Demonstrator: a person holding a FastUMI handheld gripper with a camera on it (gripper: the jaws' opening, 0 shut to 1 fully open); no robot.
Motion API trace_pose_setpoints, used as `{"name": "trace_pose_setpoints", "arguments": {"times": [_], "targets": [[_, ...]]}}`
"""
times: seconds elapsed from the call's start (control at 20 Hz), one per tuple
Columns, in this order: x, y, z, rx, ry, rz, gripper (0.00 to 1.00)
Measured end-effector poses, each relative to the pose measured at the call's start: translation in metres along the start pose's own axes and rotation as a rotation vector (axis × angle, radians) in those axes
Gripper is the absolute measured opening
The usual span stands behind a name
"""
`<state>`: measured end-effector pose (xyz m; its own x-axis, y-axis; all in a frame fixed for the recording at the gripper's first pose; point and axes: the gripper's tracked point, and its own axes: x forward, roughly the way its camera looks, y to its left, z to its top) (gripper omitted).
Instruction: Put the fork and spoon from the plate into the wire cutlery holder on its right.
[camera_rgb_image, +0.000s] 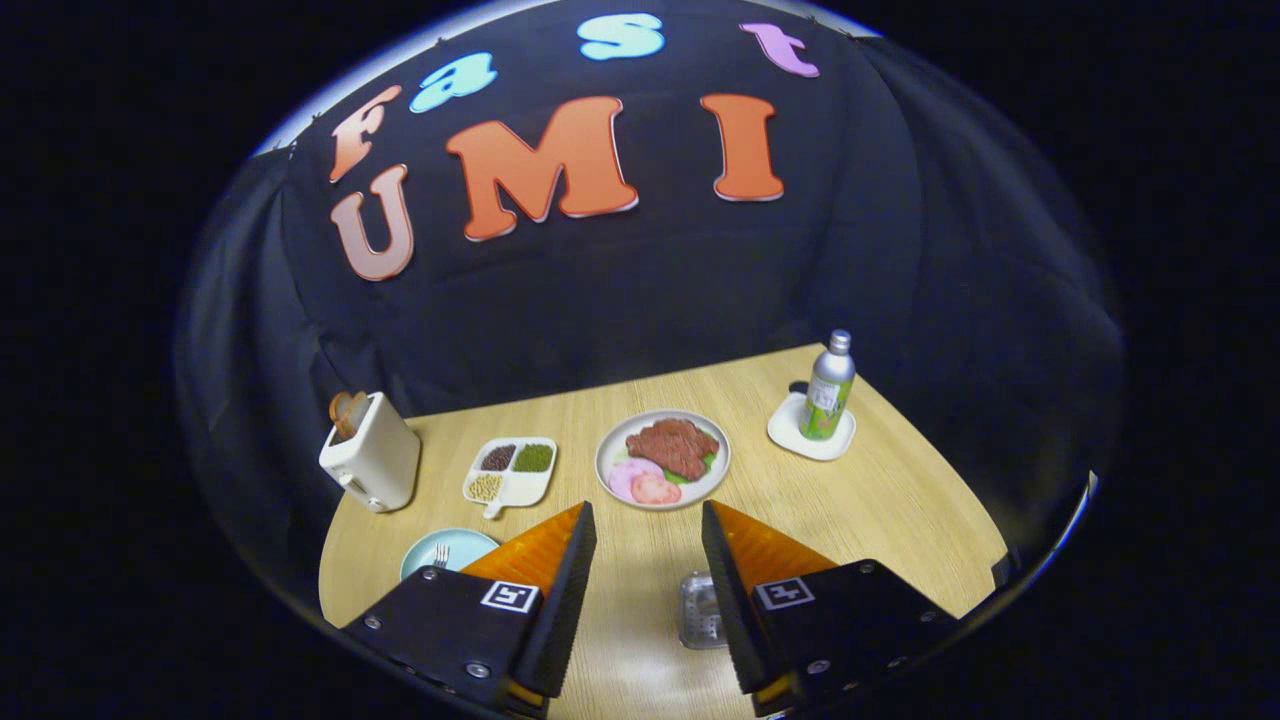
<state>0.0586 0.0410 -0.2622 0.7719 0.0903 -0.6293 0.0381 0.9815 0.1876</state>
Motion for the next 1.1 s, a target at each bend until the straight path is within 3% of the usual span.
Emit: {"name": "trace_pose_setpoints", "arguments": {"times": [0.15,0.35,0.85,1.1], "targets": [[-0.003,0.037,0.019,-0.038,-0.151,0.053,0.76],[0.003,0.093,0.012,-0.079,-0.245,0.143,0.8],[0.026,0.22,-0.042,-0.15,-0.096,0.293,0.89],[0.038,0.259,-0.078,-0.182,0.048,0.298,0.93]]}}
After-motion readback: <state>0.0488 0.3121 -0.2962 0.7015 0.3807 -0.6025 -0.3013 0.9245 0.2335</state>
